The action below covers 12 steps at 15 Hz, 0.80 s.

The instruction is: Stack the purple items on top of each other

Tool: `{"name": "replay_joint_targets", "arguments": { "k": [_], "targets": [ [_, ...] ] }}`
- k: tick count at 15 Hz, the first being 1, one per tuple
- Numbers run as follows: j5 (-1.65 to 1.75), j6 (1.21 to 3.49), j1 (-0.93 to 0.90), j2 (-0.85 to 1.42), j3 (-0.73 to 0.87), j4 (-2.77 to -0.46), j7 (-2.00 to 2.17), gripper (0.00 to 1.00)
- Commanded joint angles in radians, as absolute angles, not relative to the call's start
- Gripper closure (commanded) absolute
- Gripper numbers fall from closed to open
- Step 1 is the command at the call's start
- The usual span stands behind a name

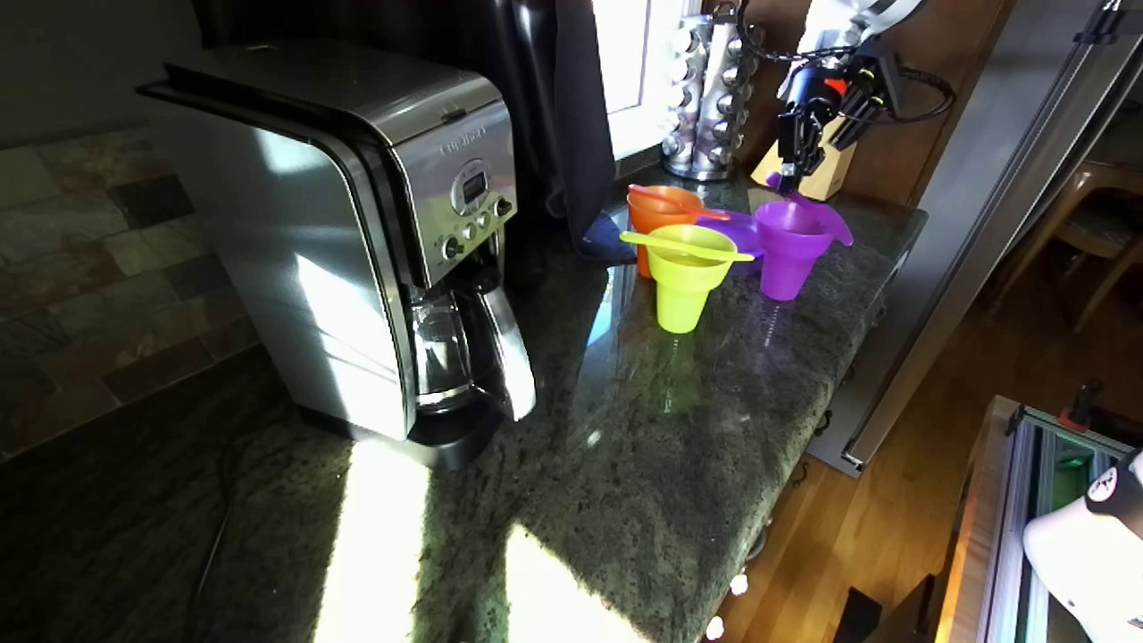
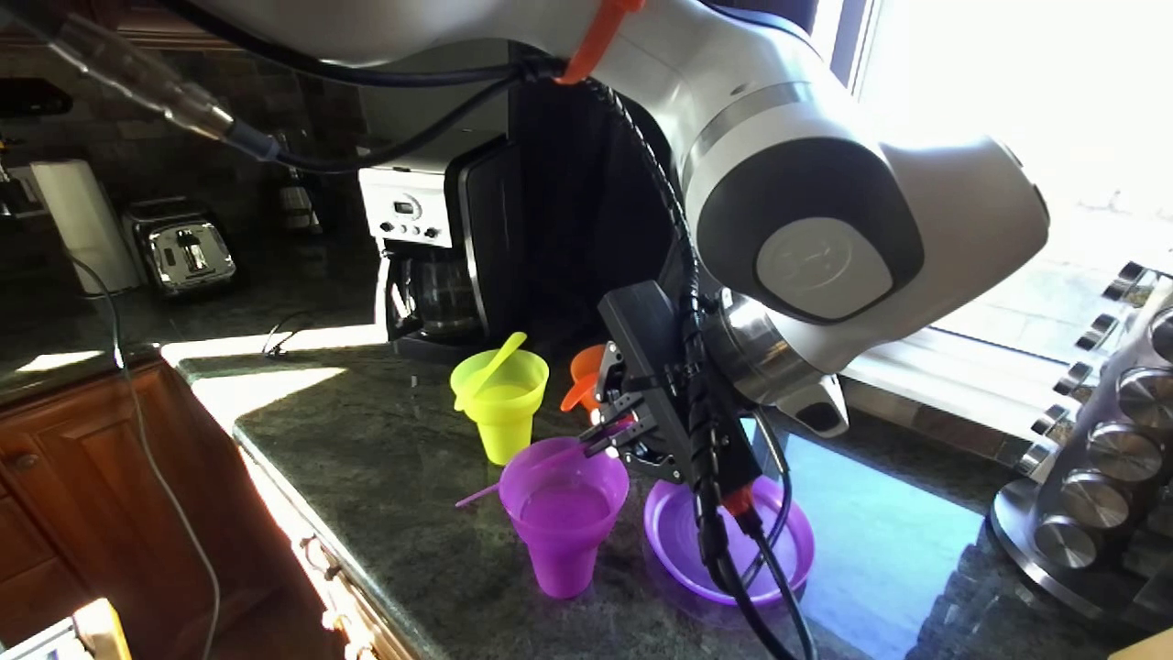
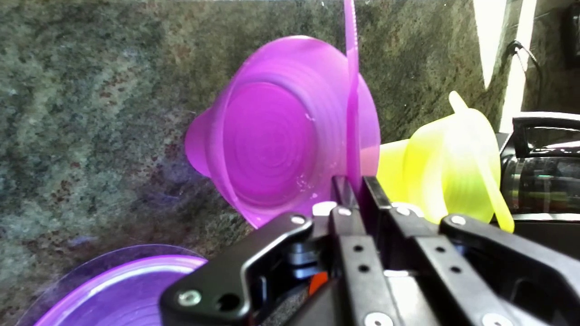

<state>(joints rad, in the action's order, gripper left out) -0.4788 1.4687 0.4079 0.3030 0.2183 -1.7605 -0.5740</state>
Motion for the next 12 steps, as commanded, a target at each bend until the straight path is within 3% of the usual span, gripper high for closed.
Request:
{"name": "replay_joint_targets", "arguments": {
  "k": [1, 6, 7, 12],
  "targets": [
    [-0.502, 1.443, 0.42, 0.316, 0.219, -1.746, -0.564, 0.97],
    [-0.502, 1.443, 0.421, 0.32, 0.219, -1.743, -0.557, 0.97],
    [-0.501, 1.444, 0.421, 0.32, 0.22, -1.744, -0.553, 0.71],
    [-0.502, 1.447, 0.421, 0.318, 0.22, -1.745, -0.542, 0.35]
  ]
}}
